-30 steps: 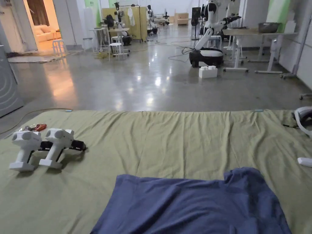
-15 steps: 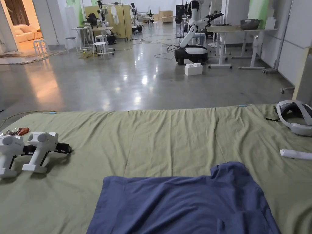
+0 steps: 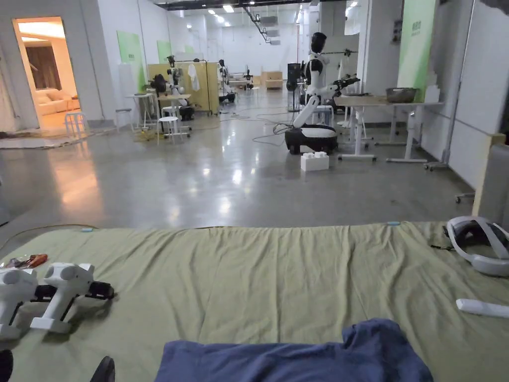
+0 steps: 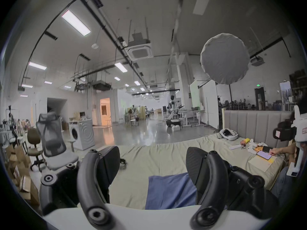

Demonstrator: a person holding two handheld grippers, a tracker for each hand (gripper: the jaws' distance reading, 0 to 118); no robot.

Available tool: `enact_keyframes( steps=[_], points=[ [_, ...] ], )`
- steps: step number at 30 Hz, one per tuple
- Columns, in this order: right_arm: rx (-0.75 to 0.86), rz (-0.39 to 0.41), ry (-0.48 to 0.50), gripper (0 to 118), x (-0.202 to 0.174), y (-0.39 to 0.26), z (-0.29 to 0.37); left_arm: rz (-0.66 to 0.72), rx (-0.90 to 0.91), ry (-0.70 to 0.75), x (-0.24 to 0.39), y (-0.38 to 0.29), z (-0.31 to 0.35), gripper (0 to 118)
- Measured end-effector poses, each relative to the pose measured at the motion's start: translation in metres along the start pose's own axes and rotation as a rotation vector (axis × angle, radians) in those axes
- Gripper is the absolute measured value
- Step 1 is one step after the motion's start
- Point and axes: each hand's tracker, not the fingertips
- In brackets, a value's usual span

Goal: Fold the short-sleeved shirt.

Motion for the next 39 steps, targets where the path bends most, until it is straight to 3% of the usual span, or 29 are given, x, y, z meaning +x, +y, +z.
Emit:
enact_keyframes(
  steps=[2, 4, 6, 7, 12, 19, 23, 24, 26, 27, 34, 39],
  points=[
    [-0.004, 0.035, 0.003, 65, -0.01, 0.008, 0.0, 0.003, 0.004, -0.022, 0.0, 0.005, 0.003, 70],
    [-0.001, 0.044, -0.003, 22, -0.018, 0.012, 0.0, 0.007, 0.002, -0.039, 0.001, 0.007, 0.005, 7],
    [-0.008, 0.033, -0.009, 12, -0.025, 0.014, -0.002, 0.004, 0.004, -0.02, 0.005, 0.002, 0.004, 1],
    [-0.016, 0.022, -0.003, 6, -0.01, 0.005, -0.006, 0.002, -0.015, -0.039, 0.004, 0.002, 0.003, 1],
    [-0.034, 0.09, -0.007, 3, -0.012, 0.002, -0.01, 0.012, -0.038, -0.031, 0.012, -0.004, 0.002, 1],
    [-0.028, 0.074, -0.026, 2, -0.011, -0.001, -0.015, 0.034, -0.089, -0.044, 0.002, -0.008, -0.004, 1],
    [-0.065, 0.045, 0.015, 2, -0.009, -0.011, -0.019, 0.117, -0.245, -0.095, -0.019, -0.035, -0.022, 2],
    [-0.068, 0.042, 0.007, 2, -0.007, -0.016, -0.02, 0.159, -0.295, -0.115, -0.026, -0.046, -0.027, 14],
    [-0.144, -0.003, 0.037, 2, -0.002, -0.024, -0.023, 0.219, -0.492, -0.129, -0.042, -0.077, -0.041, 78],
    [-0.148, -0.031, 0.033, 2, -0.002, -0.027, -0.026, 0.245, -0.57, -0.14, -0.054, -0.099, -0.052, 86],
    [-0.271, -0.076, 0.029, 2, 0.009, -0.053, -0.032, 0.347, -0.929, -0.081, -0.076, -0.239, -0.107, 84],
    [-0.326, -0.099, 0.002, 2, 0.017, -0.065, -0.028, 0.349, -1.058, -0.018, -0.079, -0.283, -0.122, 81]
  ],
)
